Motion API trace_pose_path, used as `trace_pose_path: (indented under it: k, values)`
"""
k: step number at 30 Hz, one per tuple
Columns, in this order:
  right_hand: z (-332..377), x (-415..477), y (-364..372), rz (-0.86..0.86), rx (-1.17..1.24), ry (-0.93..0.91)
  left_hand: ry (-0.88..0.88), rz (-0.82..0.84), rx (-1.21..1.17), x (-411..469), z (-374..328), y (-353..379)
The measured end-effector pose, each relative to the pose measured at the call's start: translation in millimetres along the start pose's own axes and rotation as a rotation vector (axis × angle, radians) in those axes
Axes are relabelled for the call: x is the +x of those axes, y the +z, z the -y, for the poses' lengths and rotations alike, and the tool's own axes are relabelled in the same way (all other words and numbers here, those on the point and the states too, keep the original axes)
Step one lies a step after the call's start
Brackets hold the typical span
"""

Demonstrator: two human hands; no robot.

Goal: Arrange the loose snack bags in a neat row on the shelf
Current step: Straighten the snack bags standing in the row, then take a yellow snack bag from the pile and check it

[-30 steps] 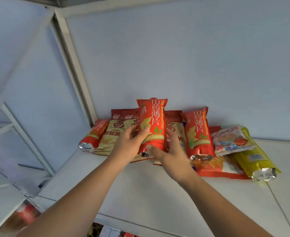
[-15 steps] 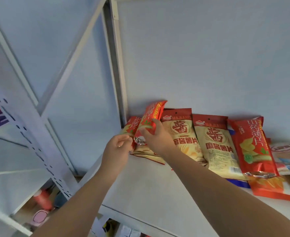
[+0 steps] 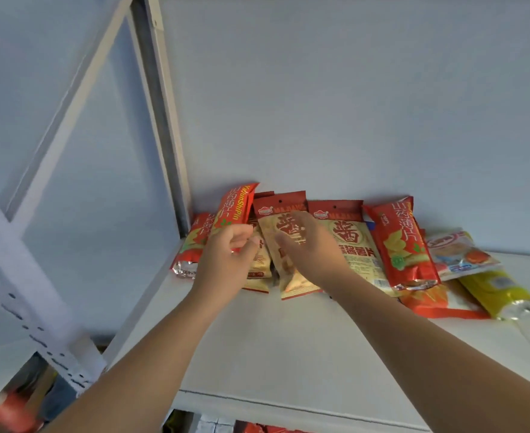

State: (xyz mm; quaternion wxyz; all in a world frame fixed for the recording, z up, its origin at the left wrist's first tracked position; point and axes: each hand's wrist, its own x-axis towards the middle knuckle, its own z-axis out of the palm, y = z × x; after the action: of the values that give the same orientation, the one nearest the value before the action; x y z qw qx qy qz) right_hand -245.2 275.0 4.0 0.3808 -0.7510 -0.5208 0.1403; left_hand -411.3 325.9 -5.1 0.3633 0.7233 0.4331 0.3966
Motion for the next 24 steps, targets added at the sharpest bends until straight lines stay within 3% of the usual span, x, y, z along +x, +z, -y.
trace_pose_path:
  k: [11, 16, 24]
  values:
    - [-133.7, -108.6, -195.4, -0.313, -0.187, 0.319, 0.272, 0.473, -0.042, -38.1, -115.8, 198.6]
    - [-205.2, -179.8, -274.8, -0.372, -0.231, 0.489, 0.315, 0.689, -0.034, -91.5, -166.0, 295.8]
    - [-299.4, -278.0, -376.6, -0.398, -0.226, 0.623, 0.323, 0.858, -0.003, -175.5, -232.9, 424.5]
